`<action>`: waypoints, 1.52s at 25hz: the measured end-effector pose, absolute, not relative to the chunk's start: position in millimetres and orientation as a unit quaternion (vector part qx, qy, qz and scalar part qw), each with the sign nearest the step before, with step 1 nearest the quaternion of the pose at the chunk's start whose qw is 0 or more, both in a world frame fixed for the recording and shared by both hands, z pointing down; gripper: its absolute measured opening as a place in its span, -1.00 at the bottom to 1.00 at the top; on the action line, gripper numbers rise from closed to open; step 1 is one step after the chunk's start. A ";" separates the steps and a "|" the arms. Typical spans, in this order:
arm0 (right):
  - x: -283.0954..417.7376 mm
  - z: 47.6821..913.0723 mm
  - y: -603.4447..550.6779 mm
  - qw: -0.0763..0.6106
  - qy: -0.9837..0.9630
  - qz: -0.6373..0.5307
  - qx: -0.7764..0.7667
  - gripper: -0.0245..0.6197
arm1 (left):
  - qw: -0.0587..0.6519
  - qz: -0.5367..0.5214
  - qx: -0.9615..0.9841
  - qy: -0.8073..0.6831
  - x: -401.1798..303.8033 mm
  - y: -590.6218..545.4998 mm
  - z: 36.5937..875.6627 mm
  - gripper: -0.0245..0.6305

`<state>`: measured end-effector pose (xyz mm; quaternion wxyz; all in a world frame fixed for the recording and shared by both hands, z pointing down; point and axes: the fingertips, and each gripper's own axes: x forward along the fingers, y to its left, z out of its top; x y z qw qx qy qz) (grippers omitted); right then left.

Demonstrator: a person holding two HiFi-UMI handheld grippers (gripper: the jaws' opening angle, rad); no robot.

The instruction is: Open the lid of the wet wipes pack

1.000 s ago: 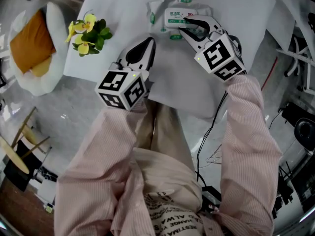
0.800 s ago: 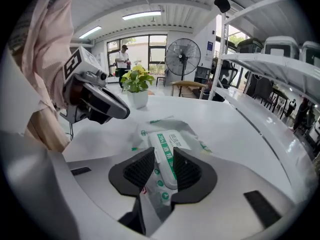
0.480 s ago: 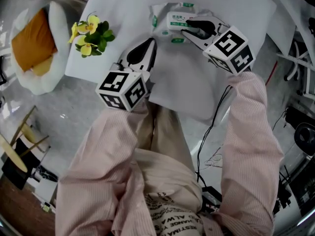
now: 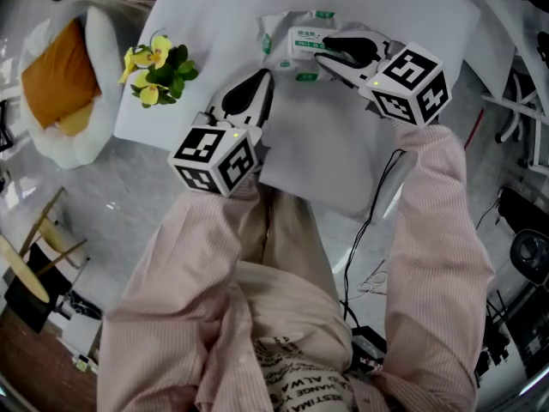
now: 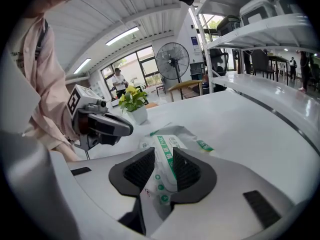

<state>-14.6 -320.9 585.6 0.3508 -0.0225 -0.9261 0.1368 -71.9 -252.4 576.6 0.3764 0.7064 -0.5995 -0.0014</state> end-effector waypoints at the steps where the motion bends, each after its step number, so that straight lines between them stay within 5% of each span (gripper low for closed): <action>1: -14.9 583.9 -321.6 0.348 -0.927 0.137 -0.022 -0.60 | 0.376 -0.002 0.707 -0.599 -71.4 -253.0 576.4 -0.93; 38: -47.9 561.0 -385.4 0.326 -0.942 0.076 0.008 -0.83 | 0.383 -0.007 0.709 -0.592 -76.0 -291.9 566.5 -0.93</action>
